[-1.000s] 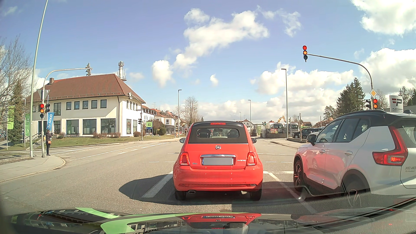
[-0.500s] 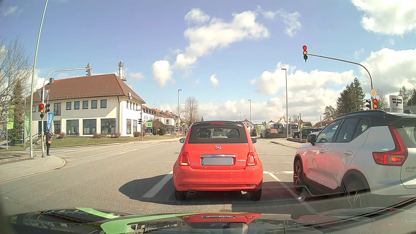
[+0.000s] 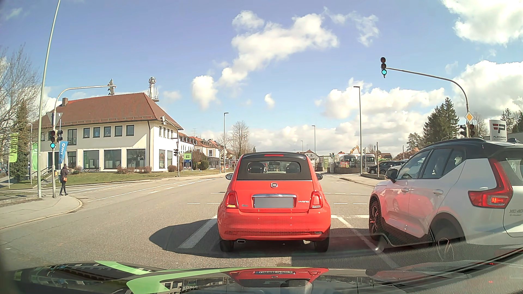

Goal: Follow the waypoints while adhering to traffic rules and regulations

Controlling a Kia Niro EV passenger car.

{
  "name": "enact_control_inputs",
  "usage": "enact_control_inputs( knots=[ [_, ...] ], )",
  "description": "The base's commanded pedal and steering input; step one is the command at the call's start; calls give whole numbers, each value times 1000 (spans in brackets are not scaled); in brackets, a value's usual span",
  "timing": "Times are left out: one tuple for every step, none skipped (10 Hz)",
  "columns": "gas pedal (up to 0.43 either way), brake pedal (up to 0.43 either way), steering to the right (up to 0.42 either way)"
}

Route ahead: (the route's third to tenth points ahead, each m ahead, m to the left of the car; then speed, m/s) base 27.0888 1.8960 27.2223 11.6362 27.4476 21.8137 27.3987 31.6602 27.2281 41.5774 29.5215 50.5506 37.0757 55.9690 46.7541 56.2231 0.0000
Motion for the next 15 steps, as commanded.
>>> enact_control_inputs(
  knots=[
    [0, 256, 0],
    [0, 256, 0],
    [0, 262, 0],
    [0, 262, 0],
    [0, 262, 0],
    [0, 262, 0],
    [0, 256, 0],
    [0, 134, 0],
    [0, 0, 0],
    [0, 0, 0],
    [59, 0, 0],
    [157, 0, 0],
    [268, 0, 0],
    [311, 0, 0],
    [319, 0, 0]
  ],
)
